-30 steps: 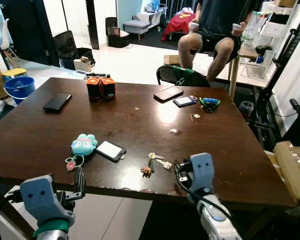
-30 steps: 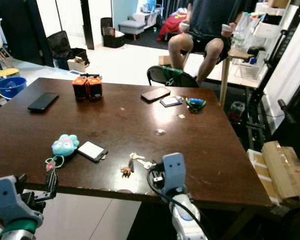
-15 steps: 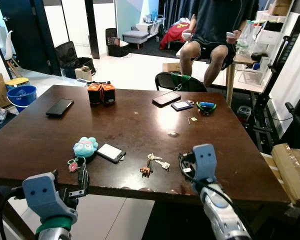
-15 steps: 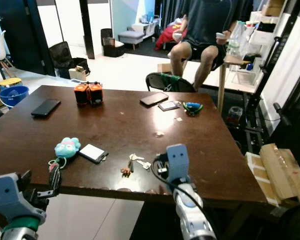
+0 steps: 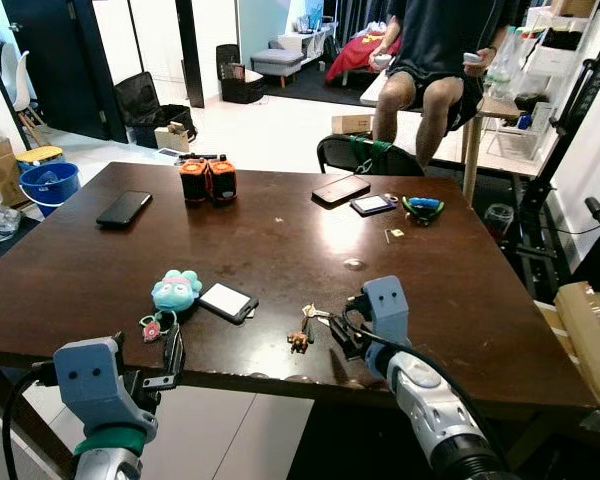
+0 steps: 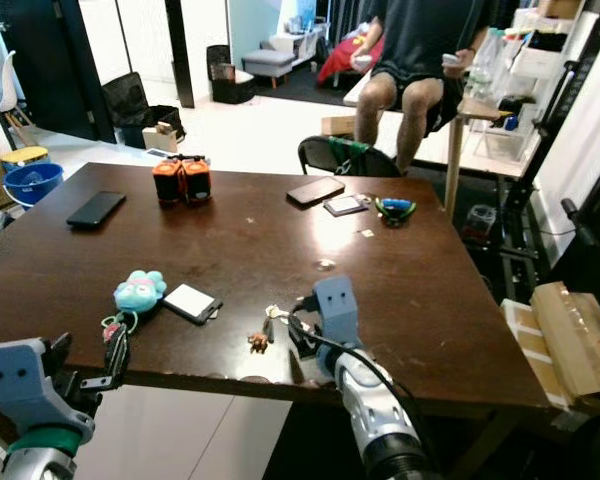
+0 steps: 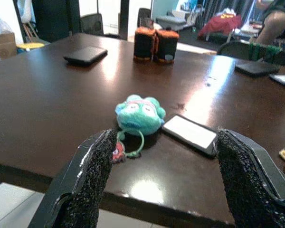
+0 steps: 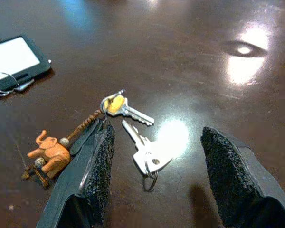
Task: Hang keys on a hook
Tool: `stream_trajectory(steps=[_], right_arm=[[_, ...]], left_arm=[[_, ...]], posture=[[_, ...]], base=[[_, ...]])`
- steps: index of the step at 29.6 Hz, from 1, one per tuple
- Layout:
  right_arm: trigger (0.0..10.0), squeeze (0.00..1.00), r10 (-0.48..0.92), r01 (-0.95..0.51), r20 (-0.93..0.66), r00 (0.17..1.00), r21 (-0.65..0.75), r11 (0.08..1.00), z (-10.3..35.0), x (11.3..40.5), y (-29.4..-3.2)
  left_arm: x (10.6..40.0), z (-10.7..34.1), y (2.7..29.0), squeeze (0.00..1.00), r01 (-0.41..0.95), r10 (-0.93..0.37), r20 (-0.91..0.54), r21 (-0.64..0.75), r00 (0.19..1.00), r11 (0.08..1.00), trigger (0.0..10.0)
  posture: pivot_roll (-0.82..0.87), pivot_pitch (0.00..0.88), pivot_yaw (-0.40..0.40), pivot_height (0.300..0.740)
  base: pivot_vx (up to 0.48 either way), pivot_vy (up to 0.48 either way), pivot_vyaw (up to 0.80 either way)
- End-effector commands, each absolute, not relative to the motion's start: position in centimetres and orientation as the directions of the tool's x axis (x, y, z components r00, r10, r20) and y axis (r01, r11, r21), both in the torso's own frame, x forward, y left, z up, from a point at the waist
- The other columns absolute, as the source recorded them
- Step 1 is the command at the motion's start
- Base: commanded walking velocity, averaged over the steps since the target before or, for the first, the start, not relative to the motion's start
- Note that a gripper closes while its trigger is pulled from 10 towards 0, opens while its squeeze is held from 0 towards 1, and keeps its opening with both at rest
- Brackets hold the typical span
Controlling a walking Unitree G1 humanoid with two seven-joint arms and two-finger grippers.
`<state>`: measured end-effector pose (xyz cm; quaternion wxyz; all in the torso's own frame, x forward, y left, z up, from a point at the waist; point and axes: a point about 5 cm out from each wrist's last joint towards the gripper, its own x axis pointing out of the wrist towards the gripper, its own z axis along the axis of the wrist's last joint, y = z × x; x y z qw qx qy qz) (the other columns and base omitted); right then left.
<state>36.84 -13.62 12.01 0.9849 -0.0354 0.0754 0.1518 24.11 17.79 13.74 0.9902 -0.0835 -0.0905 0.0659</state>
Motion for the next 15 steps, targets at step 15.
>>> stream_trajectory(steps=[15], right_arm=[[10.0, 0.00, 0.375, -0.389, -0.294, 0.879, 0.011, 0.921, 10.1, 36.3, -13.8]], left_arm=[[23.1, 13.3, 16.5, 0.00, -0.003, 0.031, 0.129, -0.214, 0.991, 0.977, 10.0]], posture=[[-0.12, 0.102, 0.096, 0.740]], base=[[0.000, 0.000, 0.00]])
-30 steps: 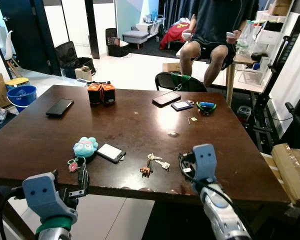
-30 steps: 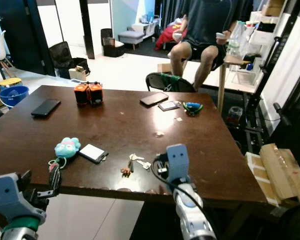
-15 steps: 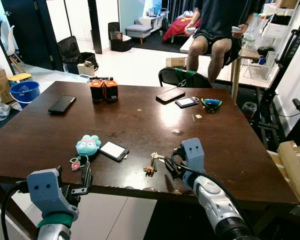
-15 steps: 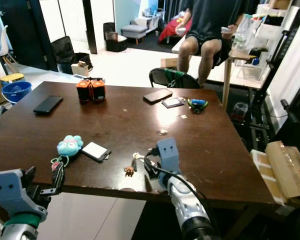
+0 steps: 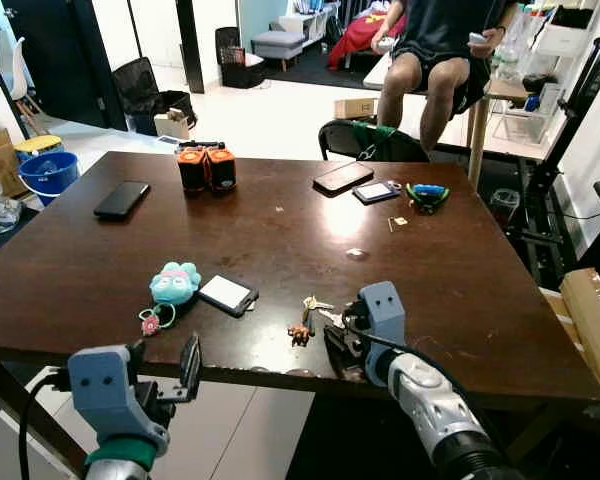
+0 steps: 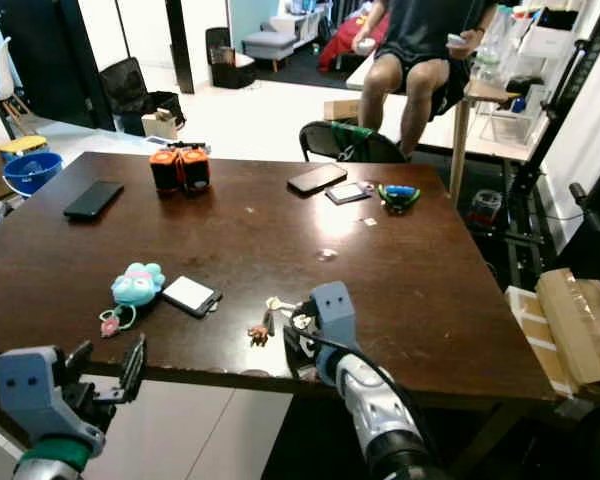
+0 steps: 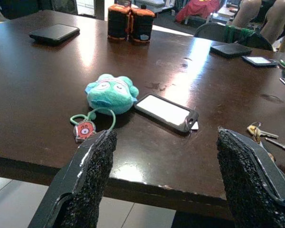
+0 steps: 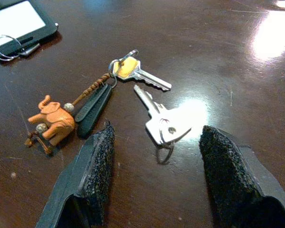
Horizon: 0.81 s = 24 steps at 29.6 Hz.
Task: Hang keys on a hook
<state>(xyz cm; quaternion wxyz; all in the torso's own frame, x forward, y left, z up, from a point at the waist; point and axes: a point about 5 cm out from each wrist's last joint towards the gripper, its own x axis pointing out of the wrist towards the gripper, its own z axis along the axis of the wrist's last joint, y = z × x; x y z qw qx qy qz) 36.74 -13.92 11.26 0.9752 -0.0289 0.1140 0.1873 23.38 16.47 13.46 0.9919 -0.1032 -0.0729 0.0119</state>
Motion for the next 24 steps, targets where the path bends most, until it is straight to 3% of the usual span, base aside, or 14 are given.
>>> stream_trajectory(steps=[1, 7, 16, 21, 24], right_arm=[[10.0, 0.00, 0.375, -0.389, -0.294, 0.879, 0.011, 0.921, 10.1, 36.3, -13.8], [10.0, 0.00, 0.405, -0.422, -0.317, 0.858, 0.015, 0.906, 9.7, 36.1, -13.7], [10.0, 0.00, 0.419, -0.441, -0.339, 0.842, 0.015, 0.898, 9.3, 35.9, -13.7], [10.0, 0.00, 0.419, -0.443, -0.344, 0.840, 0.012, 0.897, 9.3, 35.9, -13.8], [10.0, 0.00, 0.419, -0.442, -0.344, 0.840, 0.012, 0.897, 9.4, 36.0, -13.8]], left_arm=[[23.1, 13.3, 16.5, 0.00, -0.003, 0.031, 0.129, -0.214, 0.991, 0.977, 10.0], [23.0, 13.2, 16.4, 0.00, 0.008, 0.020, 0.121, -0.221, 0.992, 0.975, 10.0], [22.7, 13.4, 15.0, 0.00, 0.133, -0.110, 0.132, -0.183, 0.985, 0.974, 10.0], [21.9, 13.8, 12.4, 0.00, 0.360, -0.350, 0.139, -0.048, 0.926, 0.932, 10.0], [21.8, 13.7, 11.8, 0.00, 0.396, -0.391, 0.127, -0.010, 0.911, 0.918, 10.0]], posture=[[-0.12, 0.102, 0.096, 0.740], [-0.12, 0.104, 0.094, 0.740], [-0.12, 0.104, 0.090, 0.740], [-0.12, 0.096, 0.090, 0.740], [-0.12, 0.096, 0.090, 0.740]], base=[[0.000, 0.000, 0.00], [0.000, 0.000, 0.00], [0.000, 0.000, 0.00], [0.000, 0.000, 0.00], [0.000, 0.000, 0.00]])
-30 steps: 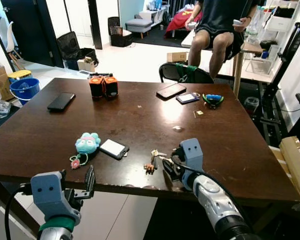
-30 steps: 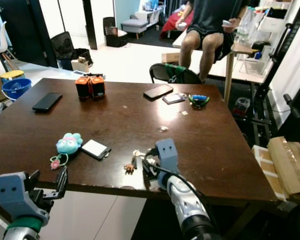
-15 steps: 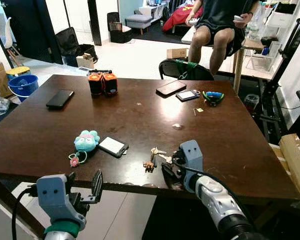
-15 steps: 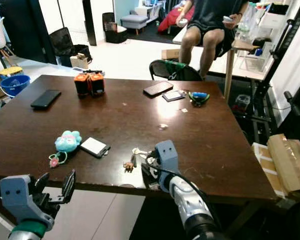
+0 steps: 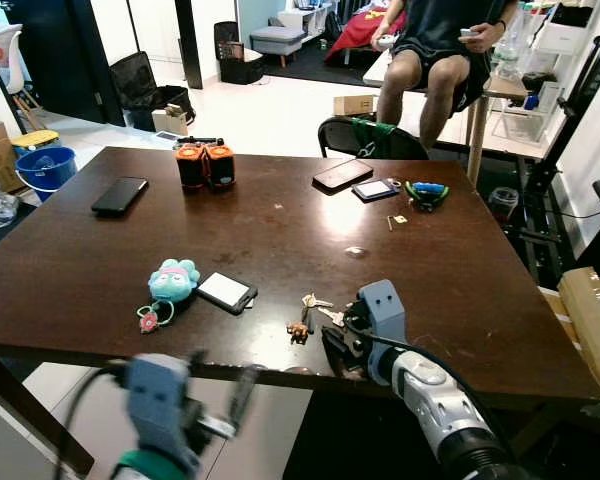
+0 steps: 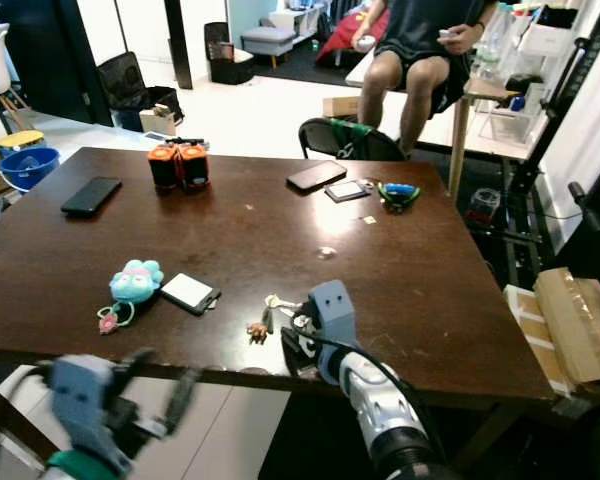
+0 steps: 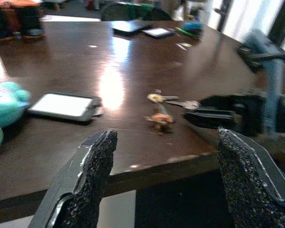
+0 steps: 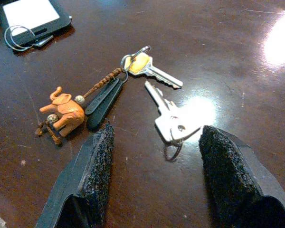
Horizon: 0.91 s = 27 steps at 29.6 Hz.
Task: Hang keys on a hook
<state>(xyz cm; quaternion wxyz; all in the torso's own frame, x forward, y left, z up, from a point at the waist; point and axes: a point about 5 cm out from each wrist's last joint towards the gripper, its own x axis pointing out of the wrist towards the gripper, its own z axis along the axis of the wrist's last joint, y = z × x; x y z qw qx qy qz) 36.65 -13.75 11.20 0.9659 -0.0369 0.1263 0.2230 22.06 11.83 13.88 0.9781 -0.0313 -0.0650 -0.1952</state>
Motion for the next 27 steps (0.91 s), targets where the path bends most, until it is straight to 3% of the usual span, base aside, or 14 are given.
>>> stream_trajectory(steps=[1, 7, 8, 9, 10, 12, 13, 14, 15, 17, 20, 21, 27], right_arm=[[10.0, 0.00, 0.419, -0.442, -0.344, 0.840, 0.012, 0.897, 9.37, 35.98, -13.83], [9.7, 0.00, 0.421, -0.444, -0.345, 0.839, 0.014, 0.896, 9.40, 35.98, -13.93], [7.8, 0.00, 0.421, -0.444, -0.346, 0.838, 0.014, 0.896, 9.37, 35.96, -13.98], [7.8, 0.00, 0.421, -0.444, -0.346, 0.838, 0.014, 0.896, 9.37, 35.96, -13.98], [5.2, 0.00, 0.421, -0.444, -0.347, 0.838, 0.014, 0.896, 9.36, 35.95, -14.02], [5.2, 0.00, 0.422, -0.445, -0.347, 0.838, 0.015, 0.895, 9.34, 35.94, -14.05], [3.5, 0.00, 0.423, -0.447, -0.348, 0.836, 0.015, 0.895, 9.32, 35.92, -14.03], [3.5, 0.00, 0.423, -0.447, -0.348, 0.836, 0.015, 0.895, 9.32, 35.92, -14.03], [2.1, 0.00, 0.425, -0.448, -0.349, 0.835, 0.015, 0.894, 9.28, 35.91, -14.01], [0.6, 0.00, 0.425, -0.449, -0.351, 0.834, 0.016, 0.893, 9.21, 35.90, -13.98], [0.6, 0.00, 0.425, -0.449, -0.351, 0.834, 0.015, 0.893, 9.20, 35.90, -13.99], [0.0, 0.00, 0.425, -0.449, -0.352, 0.834, 0.015, 0.893, 9.19, 35.90, -14.00], [0.0, 0.00, 0.423, -0.448, -0.354, 0.834, 0.013, 0.894, 9.11, 35.86, -14.08]], left_arm=[[21.81, 13.61, 11.56, 0.00, 0.413, -0.411, 0.119, 0.012, 0.904, 0.911, 10.0], [21.83, 13.53, 11.33, 0.00, 0.427, -0.428, 0.112, 0.036, 0.897, 0.904, 10.0], [21.75, 13.48, 11.32, 0.00, 0.431, -0.433, 0.108, 0.038, 0.895, 0.902, 10.0], [21.75, 13.48, 11.32, 0.00, 0.431, -0.433, 0.108, 0.038, 0.895, 0.902, 10.0], [21.69, 13.45, 11.31, 0.00, 0.435, -0.436, 0.105, 0.039, 0.894, 0.900, 10.0], [21.64, 13.43, 11.31, 0.00, 0.438, -0.440, 0.103, 0.041, 0.892, 0.898, 10.0], [21.60, 13.43, 11.33, 0.00, 0.440, -0.442, 0.102, 0.042, 0.891, 0.897, 10.0], [21.60, 13.43, 11.33, 0.00, 0.440, -0.442, 0.102, 0.042, 0.891, 0.897, 10.0], [21.56, 13.42, 11.34, 0.00, 0.443, -0.445, 0.100, 0.043, 0.890, 0.896, 10.0], [21.44, 13.36, 11.28, 0.00, 0.450, -0.453, 0.094, 0.048, 0.887, 0.892, 10.0], [21.42, 13.34, 11.25, 0.00, 0.453, -0.456, 0.093, 0.049, 0.885, 0.890, 10.0], [21.40, 13.33, 11.22, 0.00, 0.455, -0.458, 0.091, 0.050, 0.884, 0.889, 10.0], [21.29, 13.24, 11.11, 0.00, 0.464, -0.467, 0.085, 0.053, 0.880, 0.884, 10.0]], posture=[[-0.12, 0.096, 0.090, 0.740], [-0.12, 0.096, 0.090, 0.740], [-0.13, 0.090, 0.091, 0.740], [-0.13, 0.090, 0.091, 0.740], [-0.12, 0.090, 0.089, 0.740], [-0.12, 0.090, 0.089, 0.740], [-0.12, 0.090, 0.089, 0.740], [-0.12, 0.090, 0.089, 0.740], [-0.12, 0.090, 0.089, 0.740], [-0.12, 0.093, 0.087, 0.740], [-0.12, 0.093, 0.087, 0.740], [-0.12, 0.093, 0.087, 0.740], [-0.12, 0.093, 0.087, 0.740]], base=[[0.000, 0.000, 0.00], [0.000, 0.000, 0.00], [0.000, 0.000, 0.00], [0.000, 0.000, 0.00], [0.000, 0.000, 0.00], [0.000, 0.000, 0.00], [0.000, 0.000, 0.00], [0.000, 0.000, 0.00], [0.000, 0.000, 0.00], [0.000, 0.000, 0.00], [0.000, 0.000, 0.00], [0.000, 0.000, 0.00], [0.000, 0.000, 0.00]])
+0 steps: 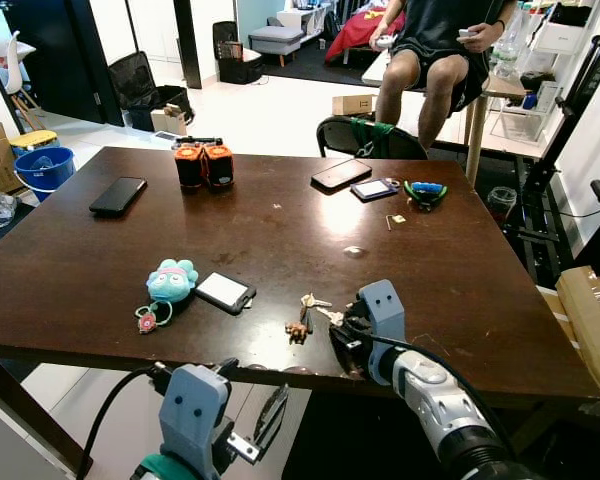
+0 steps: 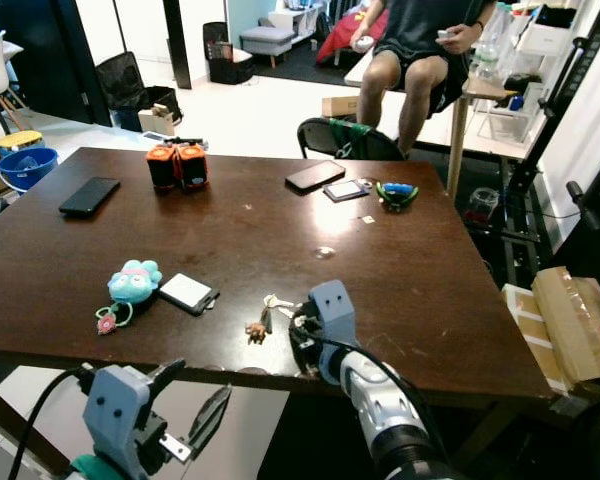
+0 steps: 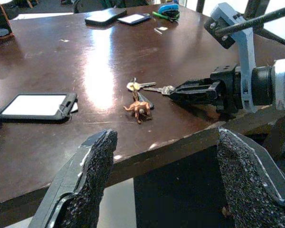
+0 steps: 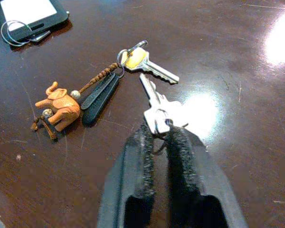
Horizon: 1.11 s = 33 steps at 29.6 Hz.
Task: Hang keys on a hook
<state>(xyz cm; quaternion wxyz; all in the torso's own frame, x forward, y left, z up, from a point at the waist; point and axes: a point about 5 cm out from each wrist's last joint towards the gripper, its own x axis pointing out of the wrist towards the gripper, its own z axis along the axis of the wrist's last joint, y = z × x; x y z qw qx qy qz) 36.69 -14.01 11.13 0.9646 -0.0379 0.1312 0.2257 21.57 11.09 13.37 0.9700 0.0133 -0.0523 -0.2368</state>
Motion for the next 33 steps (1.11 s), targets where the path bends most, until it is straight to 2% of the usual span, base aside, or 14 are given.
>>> stream_trajectory(steps=[1, 16, 20, 23, 24, 27, 33], right_arm=[[0.0, 0.00, 0.423, -0.448, -0.354, 0.834, 0.013, 0.894, 9.1, 35.9, -14.1], [0.0, 0.00, 0.426, -0.449, -0.342, 0.838, 0.011, 0.893, 9.3, 36.0, -13.9], [0.0, 0.00, 0.419, -0.433, -0.296, 0.858, 0.021, 0.901, 9.9, 36.2, -13.9], [0.0, 0.00, 0.412, -0.409, -0.208, 0.887, 0.056, 0.911, 11.2, 36.5, -13.7], [0.0, 0.00, 0.416, -0.407, -0.125, 0.901, 0.090, 0.909, 12.6, 36.8, -13.6], [0.0, 0.00, 0.427, -0.420, -0.039, 0.903, 0.116, 0.900, 14.1, 36.9, -13.4], [0.0, 0.00, 0.431, -0.432, 0.044, 0.902, 0.130, 0.892, 15.8, 37.0, -13.2]], left_arm=[[21.3, 13.2, 11.1, 0.00, 0.464, -0.467, 0.085, 0.053, 0.880, 0.884, 10.0], [21.3, 13.1, 11.2, 0.00, 0.462, -0.466, 0.077, 0.058, 0.882, 0.885, 10.0], [21.3, 13.1, 11.4, 0.00, 0.459, -0.462, 0.081, 0.058, 0.883, 0.887, 10.0], [21.2, 13.2, 11.6, 0.00, 0.451, -0.454, 0.086, 0.055, 0.887, 0.891, 10.0], [21.1, 13.2, 11.8, 0.00, 0.446, -0.449, 0.090, 0.052, 0.889, 0.894, 10.0], [21.0, 13.4, 12.2, 0.00, 0.438, -0.441, 0.096, 0.043, 0.893, 0.898, 10.0], [21.1, 13.7, 12.8, 0.00, 0.426, -0.427, 0.114, 0.029, 0.897, 0.904, 10.0]], posture=[[-0.12, 0.093, 0.087, 0.740], [-0.11, 0.089, 0.086, 0.740], [-0.12, 0.085, 0.085, 0.740], [-0.12, 0.082, 0.085, 0.740], [-0.12, 0.082, 0.085, 0.740], [-0.12, 0.076, 0.087, 0.740], [-0.13, 0.067, 0.090, 0.740]], base=[[0.000, 0.000, 0.00], [0.000, 0.000, 0.00], [0.000, 0.000, 0.00], [0.000, 0.000, 0.00], [0.000, 0.000, 0.00], [0.000, 0.000, 0.00], [0.000, 0.000, 0.00]])
